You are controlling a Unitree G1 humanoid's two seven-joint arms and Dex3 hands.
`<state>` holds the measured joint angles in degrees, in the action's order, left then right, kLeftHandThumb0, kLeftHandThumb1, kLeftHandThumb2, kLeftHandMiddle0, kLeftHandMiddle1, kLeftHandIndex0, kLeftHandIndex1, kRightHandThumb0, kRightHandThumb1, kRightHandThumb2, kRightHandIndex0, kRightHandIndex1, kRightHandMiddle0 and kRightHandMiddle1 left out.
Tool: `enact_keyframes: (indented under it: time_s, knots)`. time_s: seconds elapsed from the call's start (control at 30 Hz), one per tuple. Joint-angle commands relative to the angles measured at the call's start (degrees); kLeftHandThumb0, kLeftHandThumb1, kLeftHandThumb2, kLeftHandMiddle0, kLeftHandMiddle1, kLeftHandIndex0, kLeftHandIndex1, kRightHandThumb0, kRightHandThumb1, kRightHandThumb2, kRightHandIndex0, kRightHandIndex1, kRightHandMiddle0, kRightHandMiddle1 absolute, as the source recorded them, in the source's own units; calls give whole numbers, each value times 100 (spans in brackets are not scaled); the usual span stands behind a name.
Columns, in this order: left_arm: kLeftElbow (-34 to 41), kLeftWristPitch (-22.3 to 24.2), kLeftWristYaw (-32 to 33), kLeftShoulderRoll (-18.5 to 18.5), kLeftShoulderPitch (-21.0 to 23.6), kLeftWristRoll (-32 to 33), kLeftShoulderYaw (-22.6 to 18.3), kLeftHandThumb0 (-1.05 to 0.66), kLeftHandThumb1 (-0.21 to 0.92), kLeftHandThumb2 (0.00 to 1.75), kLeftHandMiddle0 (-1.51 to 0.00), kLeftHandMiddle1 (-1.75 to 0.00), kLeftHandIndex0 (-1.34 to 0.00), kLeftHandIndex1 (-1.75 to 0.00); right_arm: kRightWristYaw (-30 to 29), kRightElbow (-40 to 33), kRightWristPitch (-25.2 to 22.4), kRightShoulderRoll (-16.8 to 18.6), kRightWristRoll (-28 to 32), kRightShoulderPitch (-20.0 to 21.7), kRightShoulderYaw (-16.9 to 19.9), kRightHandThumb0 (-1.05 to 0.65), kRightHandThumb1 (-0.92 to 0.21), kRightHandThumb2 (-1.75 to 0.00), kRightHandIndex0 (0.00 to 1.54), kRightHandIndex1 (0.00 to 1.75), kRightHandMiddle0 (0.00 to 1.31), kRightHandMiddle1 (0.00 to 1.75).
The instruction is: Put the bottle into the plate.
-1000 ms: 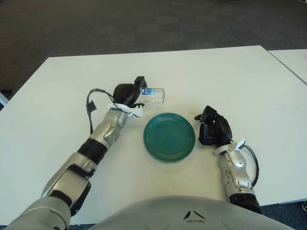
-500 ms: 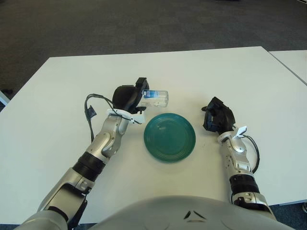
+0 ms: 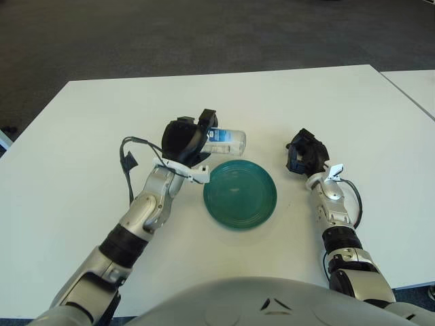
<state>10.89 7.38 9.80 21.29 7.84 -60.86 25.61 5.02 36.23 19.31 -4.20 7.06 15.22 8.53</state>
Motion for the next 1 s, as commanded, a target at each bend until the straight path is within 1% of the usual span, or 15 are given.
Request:
enact_keyframes:
  time_s: [0.0, 0.1, 0.3, 0.43, 0.57, 0.67, 0.83, 0.97]
  knots:
    - [356, -72, -147, -1, -123, -244, 114, -50, 24, 140, -118, -175, -67, -175, -164, 532, -285, -54, -104, 38, 41, -45, -40, -120, 110, 175, 54, 175]
    - [385, -116, -204, -37, -176, -375, 178, -50, 23, 142, -118, -175, -68, -175, -205, 761, -242, -79, -152, 171, 31, -45, -41, -119, 110, 175, 54, 175]
    - [505, -274, -246, -155, -307, -684, 429, -52, 18, 148, -119, -175, -72, -175, -214, 1567, -79, -101, -247, 588, 7, -44, -42, -118, 111, 175, 53, 175]
    - [969, -331, -356, -262, -680, -835, 636, -53, 17, 149, -119, -175, -72, -175, -251, 1874, 74, -92, -322, 739, -29, -44, -44, -116, 112, 175, 52, 175]
    - [1114, -521, -332, -194, -895, -826, 646, -53, 17, 150, -119, -175, -73, -175, -331, 2107, 184, -91, -387, 881, -65, -44, -45, -114, 113, 175, 51, 175]
    - [1108, -678, -349, -114, -1001, -823, 614, -53, 17, 150, -119, -175, -73, -175, -396, 2259, 221, -108, -433, 1010, -64, -43, -46, -113, 113, 175, 50, 175]
    - [972, -810, -327, -61, -1115, -875, 546, -53, 17, 150, -118, -175, -73, -175, -445, 2397, 274, -130, -424, 1172, -28, -43, -47, -112, 113, 175, 50, 175]
    - [614, -787, -253, -169, -1120, -885, 604, -53, 17, 149, -117, -175, -73, -175, -493, 2448, 358, -127, -421, 1237, -9, -44, -46, -113, 111, 175, 50, 175]
